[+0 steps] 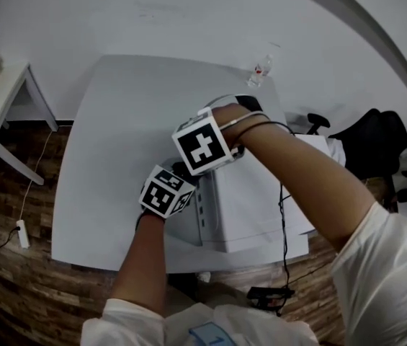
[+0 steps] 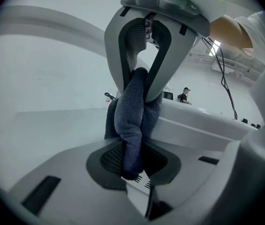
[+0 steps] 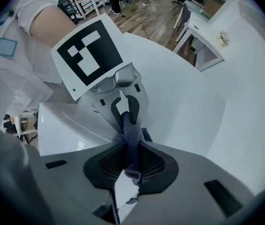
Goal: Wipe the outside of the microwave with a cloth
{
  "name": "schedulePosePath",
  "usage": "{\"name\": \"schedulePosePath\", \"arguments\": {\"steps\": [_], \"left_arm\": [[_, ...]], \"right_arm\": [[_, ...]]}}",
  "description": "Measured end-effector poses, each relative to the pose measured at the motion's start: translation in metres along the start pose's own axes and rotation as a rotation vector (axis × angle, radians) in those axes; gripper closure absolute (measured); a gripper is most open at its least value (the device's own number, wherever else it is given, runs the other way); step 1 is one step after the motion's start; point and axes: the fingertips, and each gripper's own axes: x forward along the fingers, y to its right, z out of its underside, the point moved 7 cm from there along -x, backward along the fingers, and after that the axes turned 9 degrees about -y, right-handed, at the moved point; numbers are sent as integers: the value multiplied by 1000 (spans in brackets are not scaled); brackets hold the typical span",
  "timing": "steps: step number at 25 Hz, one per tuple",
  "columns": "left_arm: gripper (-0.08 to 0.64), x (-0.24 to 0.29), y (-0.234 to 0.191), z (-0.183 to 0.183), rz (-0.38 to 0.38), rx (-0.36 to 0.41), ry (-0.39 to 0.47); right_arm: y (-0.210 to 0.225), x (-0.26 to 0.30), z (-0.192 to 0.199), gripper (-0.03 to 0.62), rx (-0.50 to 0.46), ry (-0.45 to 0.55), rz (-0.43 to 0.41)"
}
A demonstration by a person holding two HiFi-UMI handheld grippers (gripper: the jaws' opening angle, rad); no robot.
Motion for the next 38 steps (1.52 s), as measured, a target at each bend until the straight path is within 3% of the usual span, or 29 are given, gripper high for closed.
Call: {"name": "schedulePosePath", "arguments": {"steps": [5, 19, 38], "left_arm": [[500, -4, -5, 0, 5, 31, -25], [503, 1, 6, 5, 27, 54, -30], [503, -6, 27, 32, 104, 59, -12]], "right_arm": [[-1, 0, -8, 518, -12, 23, -16], [-12, 0, 0, 522, 23, -64, -10], [-38, 5, -26, 523, 19, -141, -120]]}}
